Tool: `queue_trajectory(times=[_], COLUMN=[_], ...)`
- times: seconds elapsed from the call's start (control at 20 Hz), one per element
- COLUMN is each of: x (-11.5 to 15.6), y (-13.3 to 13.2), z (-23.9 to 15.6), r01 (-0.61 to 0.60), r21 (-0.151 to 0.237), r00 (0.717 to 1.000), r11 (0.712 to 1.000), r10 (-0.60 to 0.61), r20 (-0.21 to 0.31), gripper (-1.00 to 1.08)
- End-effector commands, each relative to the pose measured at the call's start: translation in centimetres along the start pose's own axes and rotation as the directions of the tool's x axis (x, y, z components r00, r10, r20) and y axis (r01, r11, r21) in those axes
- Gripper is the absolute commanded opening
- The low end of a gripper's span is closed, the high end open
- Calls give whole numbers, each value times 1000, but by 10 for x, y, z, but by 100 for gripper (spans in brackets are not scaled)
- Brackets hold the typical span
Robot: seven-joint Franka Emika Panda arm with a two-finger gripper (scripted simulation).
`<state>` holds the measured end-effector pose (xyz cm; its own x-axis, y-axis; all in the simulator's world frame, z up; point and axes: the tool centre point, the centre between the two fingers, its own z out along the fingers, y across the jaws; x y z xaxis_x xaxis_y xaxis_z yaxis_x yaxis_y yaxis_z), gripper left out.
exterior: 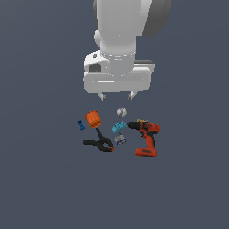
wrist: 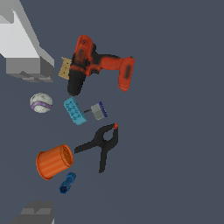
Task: Pick up a designated object from a clutter of objects.
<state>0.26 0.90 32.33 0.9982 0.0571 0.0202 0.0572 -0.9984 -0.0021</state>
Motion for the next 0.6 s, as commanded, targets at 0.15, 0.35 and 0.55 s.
queue_trajectory(times=[0.15, 0.35, 0.55], x=[0, 0, -1], y=[4, 16, 22], z=[1, 5, 4], r01=[-11, -45, -51], r21=[-1, -6, -8], r00=[1000, 999, 998], r11=[1000, 999, 999], r10=[11, 45, 51], r20=[5, 21, 27], gripper=[100, 100, 100])
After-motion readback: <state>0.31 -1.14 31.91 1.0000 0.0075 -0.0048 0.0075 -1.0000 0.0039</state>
